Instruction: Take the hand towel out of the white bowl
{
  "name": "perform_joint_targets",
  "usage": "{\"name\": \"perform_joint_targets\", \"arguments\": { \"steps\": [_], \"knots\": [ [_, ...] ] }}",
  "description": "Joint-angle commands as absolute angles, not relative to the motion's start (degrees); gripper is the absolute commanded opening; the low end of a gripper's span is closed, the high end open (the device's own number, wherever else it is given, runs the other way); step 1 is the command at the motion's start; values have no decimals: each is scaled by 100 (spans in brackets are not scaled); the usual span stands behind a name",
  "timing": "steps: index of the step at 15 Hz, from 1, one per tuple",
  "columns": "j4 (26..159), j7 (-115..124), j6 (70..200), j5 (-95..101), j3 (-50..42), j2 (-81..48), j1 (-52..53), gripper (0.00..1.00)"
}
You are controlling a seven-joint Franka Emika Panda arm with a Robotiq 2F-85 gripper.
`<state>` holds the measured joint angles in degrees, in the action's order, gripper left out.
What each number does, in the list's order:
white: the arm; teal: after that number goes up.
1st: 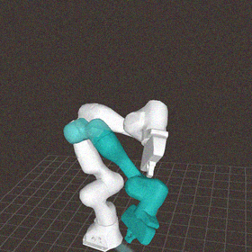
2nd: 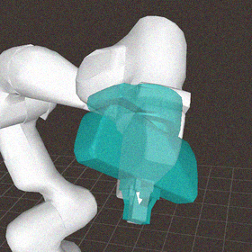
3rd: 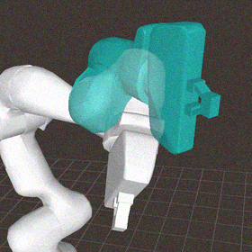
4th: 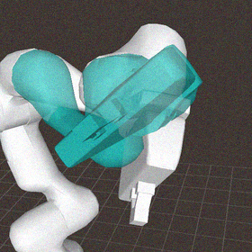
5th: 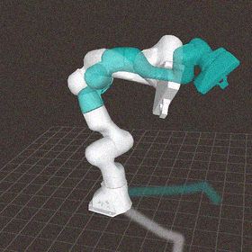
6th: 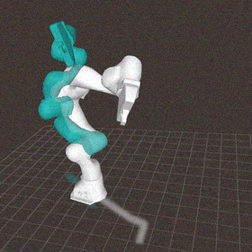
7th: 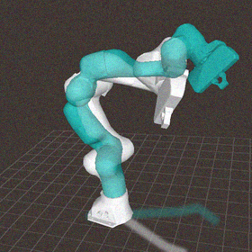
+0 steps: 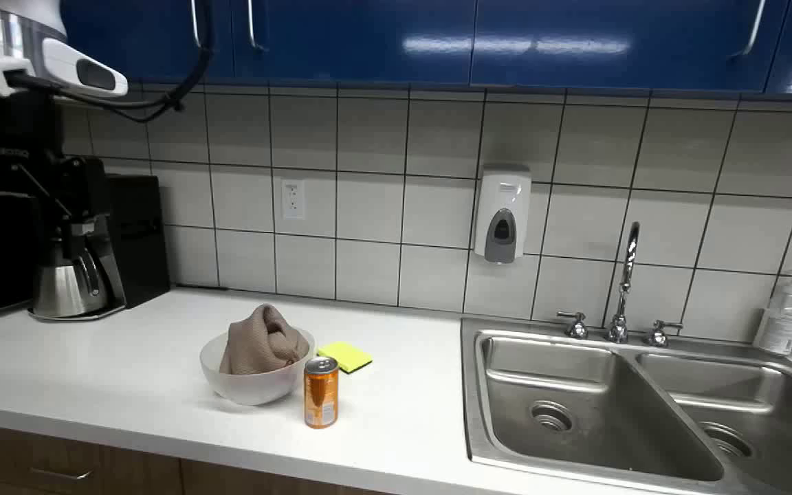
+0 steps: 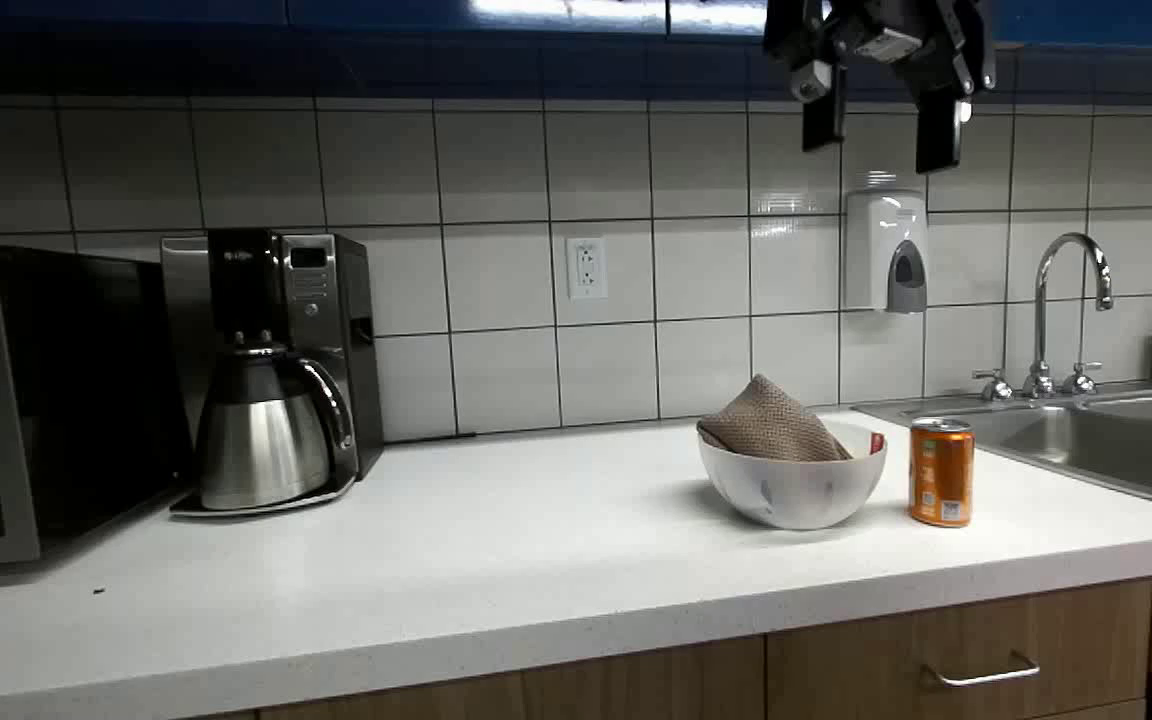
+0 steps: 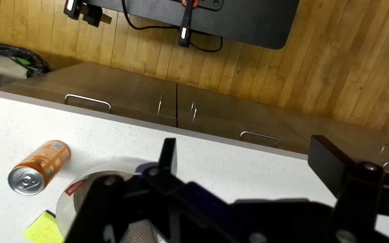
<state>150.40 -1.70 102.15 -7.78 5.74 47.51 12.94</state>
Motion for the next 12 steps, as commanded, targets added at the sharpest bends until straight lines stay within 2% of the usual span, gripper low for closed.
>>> {"name": "perform_joint_targets", "arguments": {
  "steps": [1,12],
  "knots": [
    [15027,-211,10199,-818,629,4744,1223,100],
    [14961,-768,10263,-756,412,4453,1280,100]
  ]
}}
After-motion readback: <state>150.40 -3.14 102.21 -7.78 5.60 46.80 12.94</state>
